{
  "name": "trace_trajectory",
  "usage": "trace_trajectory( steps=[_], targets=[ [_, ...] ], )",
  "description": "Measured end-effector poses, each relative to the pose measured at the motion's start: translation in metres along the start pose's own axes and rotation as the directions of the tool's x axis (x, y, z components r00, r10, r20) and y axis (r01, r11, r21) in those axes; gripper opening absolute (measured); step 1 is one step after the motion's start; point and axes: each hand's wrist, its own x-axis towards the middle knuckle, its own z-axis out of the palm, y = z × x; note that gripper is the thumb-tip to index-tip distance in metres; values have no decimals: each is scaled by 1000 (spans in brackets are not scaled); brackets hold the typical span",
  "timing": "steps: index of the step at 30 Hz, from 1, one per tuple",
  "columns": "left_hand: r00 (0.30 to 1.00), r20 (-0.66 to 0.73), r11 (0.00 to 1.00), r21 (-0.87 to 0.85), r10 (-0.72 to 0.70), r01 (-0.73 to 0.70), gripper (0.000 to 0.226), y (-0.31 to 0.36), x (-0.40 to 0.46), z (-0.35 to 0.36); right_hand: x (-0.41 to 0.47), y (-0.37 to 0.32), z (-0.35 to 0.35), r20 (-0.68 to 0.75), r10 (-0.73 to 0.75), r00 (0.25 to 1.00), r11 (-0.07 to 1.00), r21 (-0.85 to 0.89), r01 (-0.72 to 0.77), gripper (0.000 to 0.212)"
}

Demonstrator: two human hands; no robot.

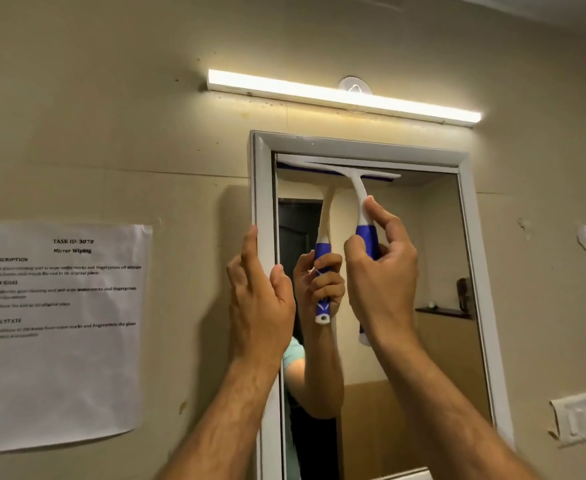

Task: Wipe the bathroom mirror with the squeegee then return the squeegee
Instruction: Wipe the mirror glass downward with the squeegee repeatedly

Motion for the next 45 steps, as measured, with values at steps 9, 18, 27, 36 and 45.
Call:
trace_trajectory(
  steps=[9,18,27,36,45],
  targets=[
    [990,23,989,-38,-139,140,59,-3,-1,1,7,9,-1,17,-55,998,995,-80,56,47],
    [987,54,987,-55,-148,151,58,-4,-2,0,-18,16,-4,2,-16,1000,999,-29,16,47],
    [988,65,990,-34,-137,139,60,-4,-2,-1,-8,10,-5,16,-20,1000,999,-46,21,47],
    [991,41,992,-19,-125,125,60,-1,-5,-2,1,19,-23,27,-45,999,993,-107,48,47],
    [991,55,992,-13,-123,124,59,1,-5,-2,29,31,-42,24,-103,994,977,-184,106,52]
  ],
)
